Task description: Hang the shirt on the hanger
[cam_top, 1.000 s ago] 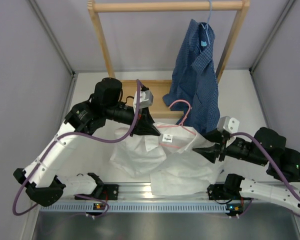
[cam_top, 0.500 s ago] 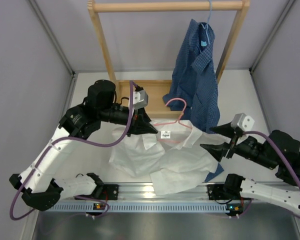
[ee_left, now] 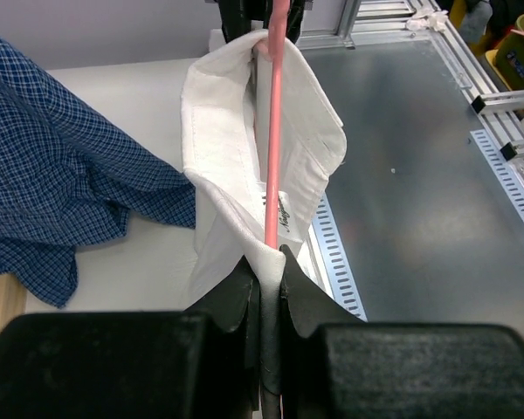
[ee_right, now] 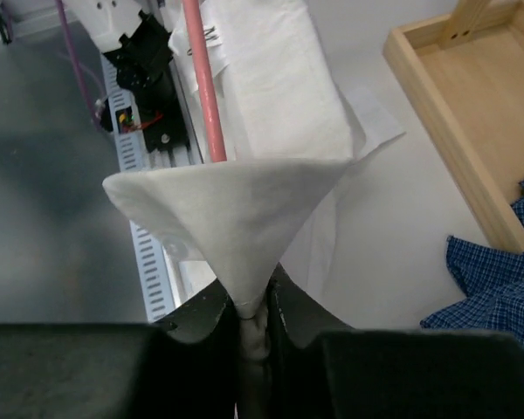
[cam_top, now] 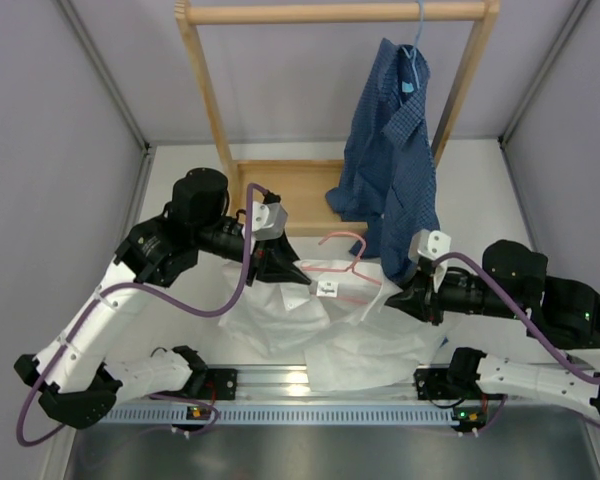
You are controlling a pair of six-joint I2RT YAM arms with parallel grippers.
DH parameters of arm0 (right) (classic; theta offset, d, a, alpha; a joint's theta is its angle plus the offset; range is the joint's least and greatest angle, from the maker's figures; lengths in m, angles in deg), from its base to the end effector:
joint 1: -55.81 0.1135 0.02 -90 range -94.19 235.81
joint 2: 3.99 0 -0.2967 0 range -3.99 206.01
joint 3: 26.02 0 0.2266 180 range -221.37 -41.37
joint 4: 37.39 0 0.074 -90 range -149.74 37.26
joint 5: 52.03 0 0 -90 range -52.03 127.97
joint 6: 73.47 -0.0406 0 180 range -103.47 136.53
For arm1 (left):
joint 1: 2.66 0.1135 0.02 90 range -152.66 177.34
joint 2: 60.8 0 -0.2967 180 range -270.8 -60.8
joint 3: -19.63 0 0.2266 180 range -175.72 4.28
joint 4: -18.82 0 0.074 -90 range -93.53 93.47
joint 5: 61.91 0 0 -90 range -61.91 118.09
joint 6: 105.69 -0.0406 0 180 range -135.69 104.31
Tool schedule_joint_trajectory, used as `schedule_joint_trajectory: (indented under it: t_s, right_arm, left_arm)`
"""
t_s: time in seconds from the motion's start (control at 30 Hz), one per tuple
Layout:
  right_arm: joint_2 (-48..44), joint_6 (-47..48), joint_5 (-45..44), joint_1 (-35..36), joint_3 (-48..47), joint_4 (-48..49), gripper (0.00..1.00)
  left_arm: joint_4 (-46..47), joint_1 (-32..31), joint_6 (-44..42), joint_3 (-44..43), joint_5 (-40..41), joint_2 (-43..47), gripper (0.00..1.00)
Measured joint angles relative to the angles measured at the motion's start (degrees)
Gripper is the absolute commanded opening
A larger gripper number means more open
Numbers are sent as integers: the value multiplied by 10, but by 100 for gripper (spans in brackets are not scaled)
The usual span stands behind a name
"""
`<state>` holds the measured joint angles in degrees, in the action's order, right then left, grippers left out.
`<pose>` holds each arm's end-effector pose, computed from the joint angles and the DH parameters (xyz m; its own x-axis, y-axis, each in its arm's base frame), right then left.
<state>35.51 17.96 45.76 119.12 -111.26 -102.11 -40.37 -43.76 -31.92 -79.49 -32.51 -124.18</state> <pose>0.0208 0.0536 0.4274 -0.1225 -0.2987 -0.9464 -0.9461 0.3231 0.0205 0.0952 -0.1300 0.4737 -0.0294 0.2077 -0.9777 0.9720 -0.2224 -0.0765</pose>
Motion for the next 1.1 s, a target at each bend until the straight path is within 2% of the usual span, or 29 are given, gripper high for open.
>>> schedule_joint_trajectory:
  t_s: [0.03, 0.17, 0.2, 0.3, 0.33, 0.37, 0.4, 0.57, 0.7, 0.87, 1.0, 1.1]
  right_arm:
    - [3, -1, 11, 0, 0, -1, 0]
    - [0, 6, 12, 0, 0, -5, 0]
    - [-5, 7, -3, 0, 0, -4, 0]
    - [-18, 6, -43, 0, 1, 5, 0]
    - [-24, 5, -61, 0, 1, 4, 0]
    - [-29, 4, -80, 0, 1, 3, 0]
    - [-35, 3, -98, 0, 1, 4, 0]
    - [-33, -10, -187, 0, -3, 6, 0]
    - [-27, -29, -253, 0, -3, 21, 0]
    - [-17, -45, -292, 0, -12, 53, 0]
    - [20, -62, -314, 0, -25, 75, 0]
    - [49, -76, -330, 0, -26, 90, 0]
  left_arm:
    - [0, 0, -1, 0, 1, 0, 0]
    - [3, 1, 4, 0, 31, -2, 0]
    - [6, 1, 11, 0, 43, -3, 7]
    - [32, -4, 41, 0, 95, -4, 51]
    - [39, -3, 49, 0, 114, -4, 60]
    - [47, -2, 66, -3, 148, -3, 73]
    - [56, -1, 81, -5, 176, -3, 98]
    - [94, -1, 148, -19, 305, 13, 98]
    - [137, 0, 203, -11, 401, 64, 98]
    - [191, -1, 294, 26, 482, 118, 90]
    - [207, -24, 350, 57, 561, 86, 86]
    - [207, -67, 374, 70, 645, 38, 75]
